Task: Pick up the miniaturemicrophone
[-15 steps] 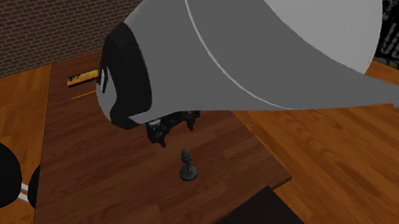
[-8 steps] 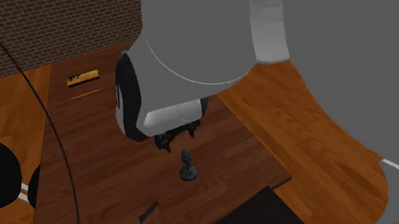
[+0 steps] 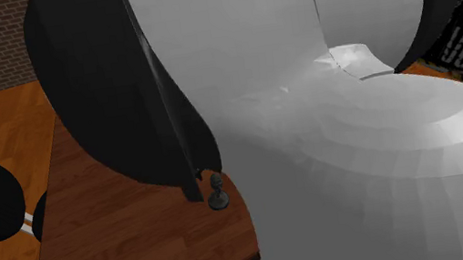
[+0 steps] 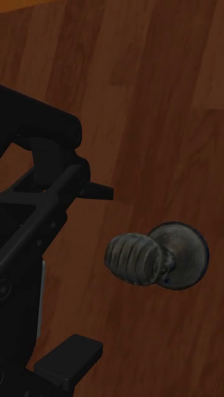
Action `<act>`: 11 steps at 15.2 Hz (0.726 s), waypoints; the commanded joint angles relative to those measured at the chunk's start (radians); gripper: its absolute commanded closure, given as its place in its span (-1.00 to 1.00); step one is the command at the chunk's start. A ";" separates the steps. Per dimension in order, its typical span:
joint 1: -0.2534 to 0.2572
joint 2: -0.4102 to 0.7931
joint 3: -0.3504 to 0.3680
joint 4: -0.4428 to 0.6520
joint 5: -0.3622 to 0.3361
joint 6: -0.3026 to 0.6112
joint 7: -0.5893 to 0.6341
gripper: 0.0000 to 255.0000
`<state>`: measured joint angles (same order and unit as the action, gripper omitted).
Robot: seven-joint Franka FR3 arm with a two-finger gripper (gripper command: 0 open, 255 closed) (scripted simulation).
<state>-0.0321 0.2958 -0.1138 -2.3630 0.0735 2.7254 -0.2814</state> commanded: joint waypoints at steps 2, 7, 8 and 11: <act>-0.006 0.058 0.007 0.020 0.010 0.038 -0.007 -1.00; -0.018 0.135 0.023 0.034 0.028 0.100 -0.020 -1.00; -0.018 0.135 0.023 0.034 0.028 0.100 -0.020 -1.00; -0.019 0.135 0.023 0.034 0.028 0.101 -0.021 1.00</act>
<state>-0.0505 0.4296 -0.0909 -2.3291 0.1011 2.8255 -0.3019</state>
